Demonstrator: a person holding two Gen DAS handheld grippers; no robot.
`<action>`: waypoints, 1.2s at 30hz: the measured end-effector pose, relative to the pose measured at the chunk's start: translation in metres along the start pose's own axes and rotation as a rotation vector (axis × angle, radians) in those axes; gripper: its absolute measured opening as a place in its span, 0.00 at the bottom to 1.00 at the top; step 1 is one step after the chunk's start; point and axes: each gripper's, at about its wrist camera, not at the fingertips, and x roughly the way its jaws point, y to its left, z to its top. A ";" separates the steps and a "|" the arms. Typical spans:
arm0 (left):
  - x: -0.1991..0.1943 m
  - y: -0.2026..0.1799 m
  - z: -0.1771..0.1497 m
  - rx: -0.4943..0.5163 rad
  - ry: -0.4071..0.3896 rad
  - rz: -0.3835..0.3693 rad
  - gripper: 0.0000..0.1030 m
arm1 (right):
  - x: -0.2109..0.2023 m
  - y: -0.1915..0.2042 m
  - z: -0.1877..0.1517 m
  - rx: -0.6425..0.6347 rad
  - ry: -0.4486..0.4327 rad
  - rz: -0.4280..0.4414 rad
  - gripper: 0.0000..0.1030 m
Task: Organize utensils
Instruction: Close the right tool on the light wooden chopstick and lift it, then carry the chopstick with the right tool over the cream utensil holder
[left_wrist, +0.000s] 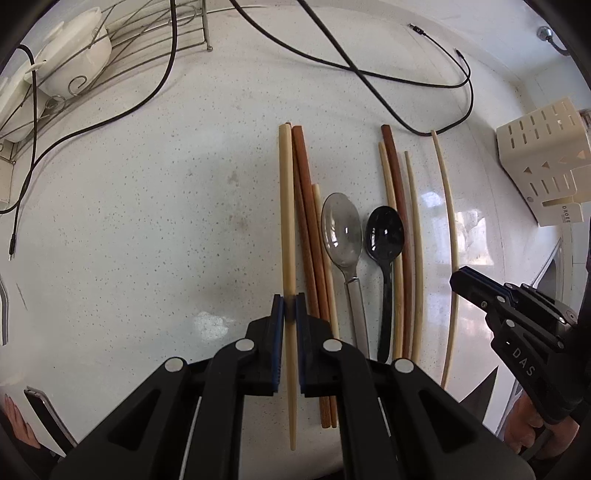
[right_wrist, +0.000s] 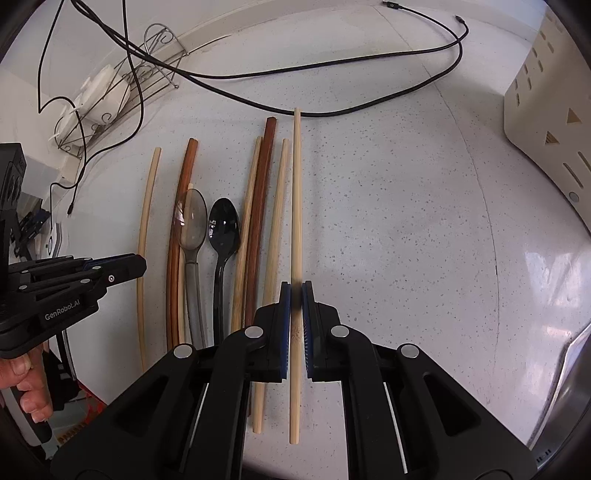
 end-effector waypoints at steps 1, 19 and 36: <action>-0.005 0.001 -0.001 -0.002 -0.014 -0.004 0.06 | -0.003 -0.001 0.000 0.005 -0.008 0.001 0.06; -0.053 -0.036 -0.011 0.124 -0.183 -0.095 0.06 | -0.073 -0.033 -0.009 0.089 -0.194 -0.034 0.06; -0.108 -0.127 0.009 0.310 -0.476 -0.178 0.06 | -0.185 -0.069 -0.007 0.159 -0.548 -0.108 0.06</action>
